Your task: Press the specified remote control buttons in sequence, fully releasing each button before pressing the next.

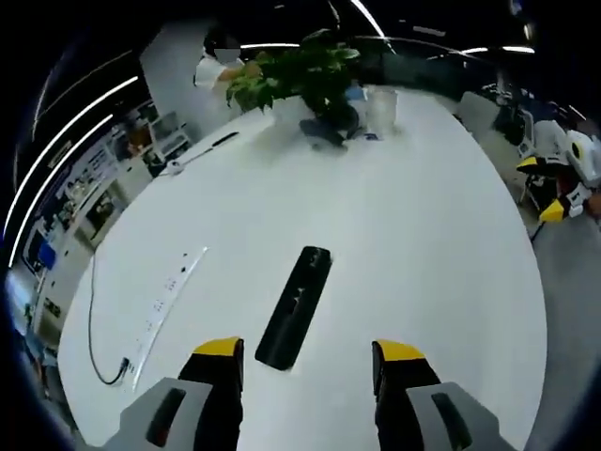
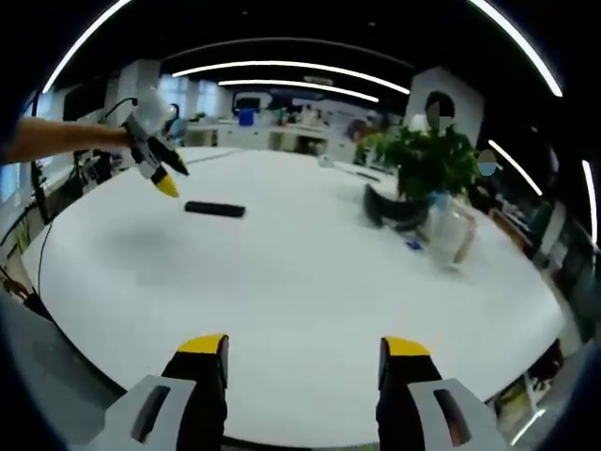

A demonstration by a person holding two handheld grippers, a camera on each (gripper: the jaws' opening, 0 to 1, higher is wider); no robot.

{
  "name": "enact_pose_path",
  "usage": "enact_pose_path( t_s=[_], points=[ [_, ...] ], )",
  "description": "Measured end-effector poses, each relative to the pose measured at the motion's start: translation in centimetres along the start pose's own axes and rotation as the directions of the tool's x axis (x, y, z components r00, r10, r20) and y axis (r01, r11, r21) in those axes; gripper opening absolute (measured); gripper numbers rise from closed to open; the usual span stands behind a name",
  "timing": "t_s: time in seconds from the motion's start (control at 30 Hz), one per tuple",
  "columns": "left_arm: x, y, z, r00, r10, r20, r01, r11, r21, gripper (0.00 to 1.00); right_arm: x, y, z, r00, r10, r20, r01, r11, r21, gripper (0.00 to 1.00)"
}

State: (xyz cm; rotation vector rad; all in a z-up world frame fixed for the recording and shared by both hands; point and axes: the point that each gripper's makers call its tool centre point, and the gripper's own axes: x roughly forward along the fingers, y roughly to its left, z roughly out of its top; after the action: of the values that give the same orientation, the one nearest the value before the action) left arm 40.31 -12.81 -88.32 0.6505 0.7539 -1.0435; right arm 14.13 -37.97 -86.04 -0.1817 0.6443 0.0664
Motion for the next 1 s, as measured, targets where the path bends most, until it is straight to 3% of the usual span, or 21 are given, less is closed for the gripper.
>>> enact_pose_path(
  t_s=[0.17,0.33,0.53,0.6,0.67,1.0],
  points=[
    [2.3,0.6,-0.8,0.997,-0.072,-0.032,0.072,0.997,0.018,0.52,0.1,0.0,-0.2,1.000,-0.002,-0.010,0.002,1.000,0.002,0.63],
    [4.0,1.4,-1.5,0.992,-0.114,-0.061,0.116,0.993,0.030,0.45,0.2,0.1,-0.4,1.000,0.001,-0.026,-0.001,1.000,-0.003,0.63],
    [5.8,1.9,-3.0,0.982,-0.147,-0.122,0.152,0.988,0.039,0.45,0.3,0.0,-0.6,0.999,-0.002,-0.039,0.002,1.000,-0.001,0.63],
    [6.1,2.1,-3.4,0.979,-0.145,-0.142,0.153,0.987,0.053,0.45,0.3,0.0,-0.7,0.999,-0.002,-0.041,0.001,1.000,-0.003,0.62],
    [6.1,2.5,-2.9,0.979,-0.155,-0.135,0.157,0.988,0.009,0.44,0.3,0.1,-0.7,0.999,0.000,-0.045,0.000,1.000,-0.003,0.62],
    [5.7,2.3,-3.0,0.959,-0.173,-0.223,0.189,0.981,0.052,0.40,0.3,0.1,-0.7,0.999,0.004,-0.045,-0.005,1.000,-0.006,0.62]
  ],
)
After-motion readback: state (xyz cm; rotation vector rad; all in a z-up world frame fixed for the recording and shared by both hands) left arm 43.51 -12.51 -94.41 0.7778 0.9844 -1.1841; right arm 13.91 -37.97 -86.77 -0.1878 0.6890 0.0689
